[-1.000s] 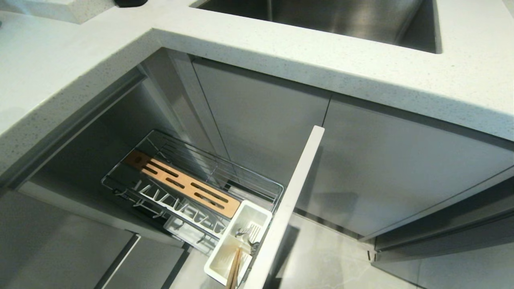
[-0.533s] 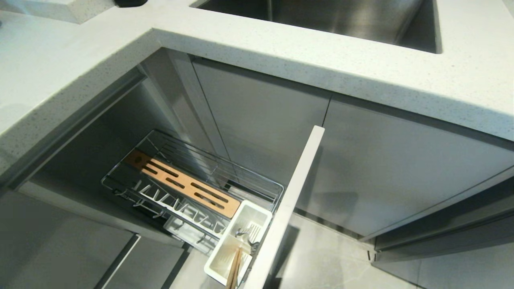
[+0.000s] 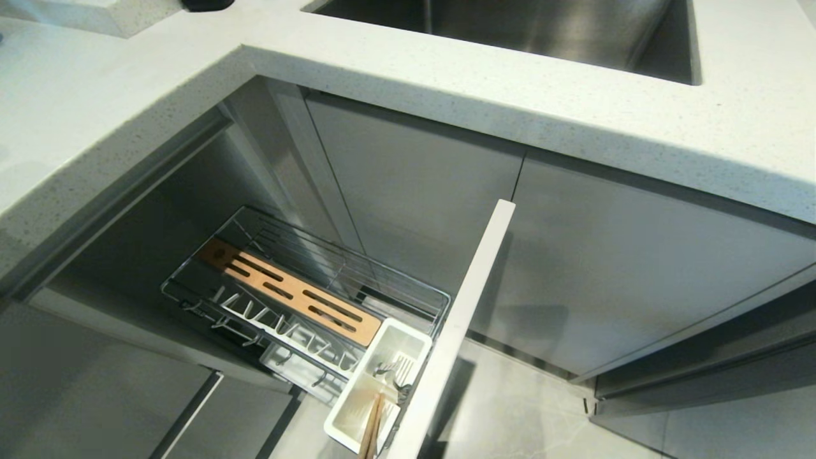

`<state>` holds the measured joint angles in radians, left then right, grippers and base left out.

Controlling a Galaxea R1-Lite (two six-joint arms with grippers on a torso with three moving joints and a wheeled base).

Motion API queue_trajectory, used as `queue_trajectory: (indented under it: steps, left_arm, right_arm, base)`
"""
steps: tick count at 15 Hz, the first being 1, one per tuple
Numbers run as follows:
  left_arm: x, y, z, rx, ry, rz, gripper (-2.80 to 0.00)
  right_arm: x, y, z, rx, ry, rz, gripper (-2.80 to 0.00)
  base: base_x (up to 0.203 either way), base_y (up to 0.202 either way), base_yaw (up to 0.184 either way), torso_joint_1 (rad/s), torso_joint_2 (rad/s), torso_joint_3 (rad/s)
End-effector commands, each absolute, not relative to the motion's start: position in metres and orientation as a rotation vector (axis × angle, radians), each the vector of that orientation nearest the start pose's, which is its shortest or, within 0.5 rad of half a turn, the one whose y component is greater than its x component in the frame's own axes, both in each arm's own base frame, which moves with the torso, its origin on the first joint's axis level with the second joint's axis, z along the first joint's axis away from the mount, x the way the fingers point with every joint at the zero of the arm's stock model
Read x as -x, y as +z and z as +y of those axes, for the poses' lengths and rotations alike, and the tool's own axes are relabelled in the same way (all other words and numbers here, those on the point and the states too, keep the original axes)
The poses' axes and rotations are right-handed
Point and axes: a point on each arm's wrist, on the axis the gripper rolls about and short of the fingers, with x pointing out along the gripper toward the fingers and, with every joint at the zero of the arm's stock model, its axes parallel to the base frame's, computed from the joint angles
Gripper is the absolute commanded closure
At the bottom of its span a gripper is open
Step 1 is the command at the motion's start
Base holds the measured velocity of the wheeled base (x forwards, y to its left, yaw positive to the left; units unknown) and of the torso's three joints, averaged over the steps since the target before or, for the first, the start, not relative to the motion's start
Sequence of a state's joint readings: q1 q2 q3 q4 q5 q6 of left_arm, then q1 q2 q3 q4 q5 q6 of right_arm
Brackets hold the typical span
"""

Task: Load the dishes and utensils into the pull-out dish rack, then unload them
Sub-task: Close the cupboard

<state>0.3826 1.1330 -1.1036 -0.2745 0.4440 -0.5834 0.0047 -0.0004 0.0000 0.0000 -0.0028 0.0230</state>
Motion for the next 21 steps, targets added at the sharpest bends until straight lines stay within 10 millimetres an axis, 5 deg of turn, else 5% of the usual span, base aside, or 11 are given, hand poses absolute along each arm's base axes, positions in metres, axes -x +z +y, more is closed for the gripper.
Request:
queue_trajectory:
  steps: [1, 18, 19, 21]
  left_arm:
    - [-0.1337, 0.3648, 0.0641, 0.559, 0.726, -0.479, 0.0]
    - [-0.1377, 0.3576, 0.0648, 0.6, 0.68, -0.416, 0.0]
    - [-0.1373, 0.3578, 0.0647, 0.6, 0.68, -0.418, -2.8]
    - [-0.1367, 0.3585, 0.0652, 0.599, 0.684, -0.424, -2.8]
  right_arm:
    - [0.0227, 0.0751, -0.0002, -0.023, 0.002, 0.001, 0.0]
    - [0.0227, 0.0751, -0.0002, -0.023, 0.003, 0.002, 0.0]
    - [0.0227, 0.0752, -0.0002, -0.023, 0.002, 0.0, 0.0]
    - [0.0227, 0.0751, -0.0002, -0.023, 0.002, 0.002, 0.0]
  base:
    - [0.0, 0.0, 0.0, 0.0, 0.0, 0.0]
    - [0.0, 0.0, 0.0, 0.0, 0.0, 0.0]
    - [0.0, 0.0, 0.0, 0.0, 0.0, 0.0]
    - [0.0, 0.0, 0.0, 0.0, 0.0, 0.0]
